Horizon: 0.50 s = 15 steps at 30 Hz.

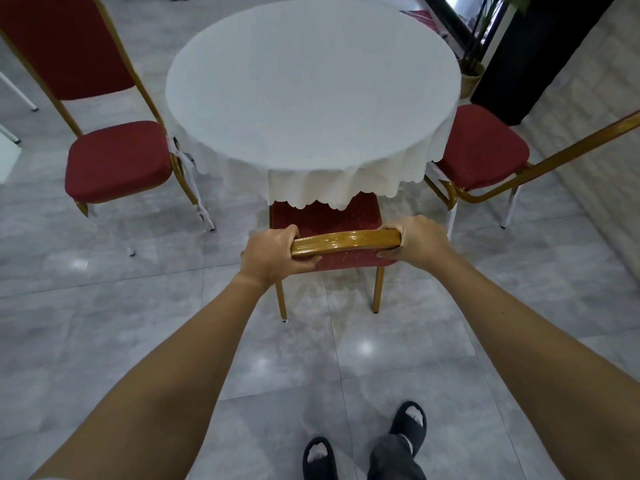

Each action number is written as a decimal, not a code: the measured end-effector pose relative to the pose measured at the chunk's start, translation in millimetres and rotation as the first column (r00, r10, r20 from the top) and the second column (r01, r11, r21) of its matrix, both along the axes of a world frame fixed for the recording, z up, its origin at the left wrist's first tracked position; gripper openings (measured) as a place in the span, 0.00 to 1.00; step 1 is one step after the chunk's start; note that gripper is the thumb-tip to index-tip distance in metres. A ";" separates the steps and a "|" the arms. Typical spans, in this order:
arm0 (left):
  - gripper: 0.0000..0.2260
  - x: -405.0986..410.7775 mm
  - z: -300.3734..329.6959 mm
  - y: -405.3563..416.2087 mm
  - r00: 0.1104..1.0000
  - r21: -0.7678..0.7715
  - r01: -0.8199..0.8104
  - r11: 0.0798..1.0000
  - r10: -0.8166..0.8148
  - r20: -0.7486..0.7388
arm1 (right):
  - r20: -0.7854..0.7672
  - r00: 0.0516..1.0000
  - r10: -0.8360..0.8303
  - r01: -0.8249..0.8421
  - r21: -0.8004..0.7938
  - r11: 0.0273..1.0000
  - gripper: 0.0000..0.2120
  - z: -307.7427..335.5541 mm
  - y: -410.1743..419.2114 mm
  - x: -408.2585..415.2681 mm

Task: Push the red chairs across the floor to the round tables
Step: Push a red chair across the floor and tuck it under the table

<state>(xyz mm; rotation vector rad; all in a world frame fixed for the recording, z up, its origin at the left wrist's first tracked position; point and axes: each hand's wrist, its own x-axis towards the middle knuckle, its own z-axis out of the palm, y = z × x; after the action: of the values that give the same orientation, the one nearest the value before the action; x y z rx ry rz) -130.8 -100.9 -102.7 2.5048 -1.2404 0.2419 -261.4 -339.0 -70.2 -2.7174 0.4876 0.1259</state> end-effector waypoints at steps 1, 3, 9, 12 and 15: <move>0.22 -1.0 2.5 -1.0 1.000 0.023 -0.018 1.000 0.019 -0.013 | -0.007 1.000 -0.009 0.009 -0.010 1.000 0.16 1.6 0.9 0.0; 0.21 -5.7 6.1 -1.3 0.997 0.076 -0.057 0.995 0.061 -0.049 | -0.006 1.000 -0.022 0.022 -0.037 0.999 0.18 4.2 5.3 -1.7; 0.24 -25.1 19.8 1.9 0.987 0.088 -0.082 0.993 0.093 -0.133 | 0.130 0.988 -0.082 0.089 -0.048 0.995 0.33 0.9 15.8 -35.3; 0.27 -40.4 31.2 -14.2 0.989 0.041 0.013 0.999 -0.007 -0.148 | 0.142 0.978 -0.156 0.156 0.012 0.988 0.33 1.0 -1.2 -69.0; 0.26 -58.5 47.3 -49.8 0.986 -0.012 0.092 0.996 -0.093 -0.136 | 0.092 0.959 -0.270 0.269 0.023 0.963 0.32 9.7 -31.3 -102.6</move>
<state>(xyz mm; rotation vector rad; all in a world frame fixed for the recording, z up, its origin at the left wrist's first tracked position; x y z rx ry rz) -189.3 -150.7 -55.4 2.4068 -1.2935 0.0507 -364.0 -370.3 -60.5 -2.6017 0.8189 -0.0727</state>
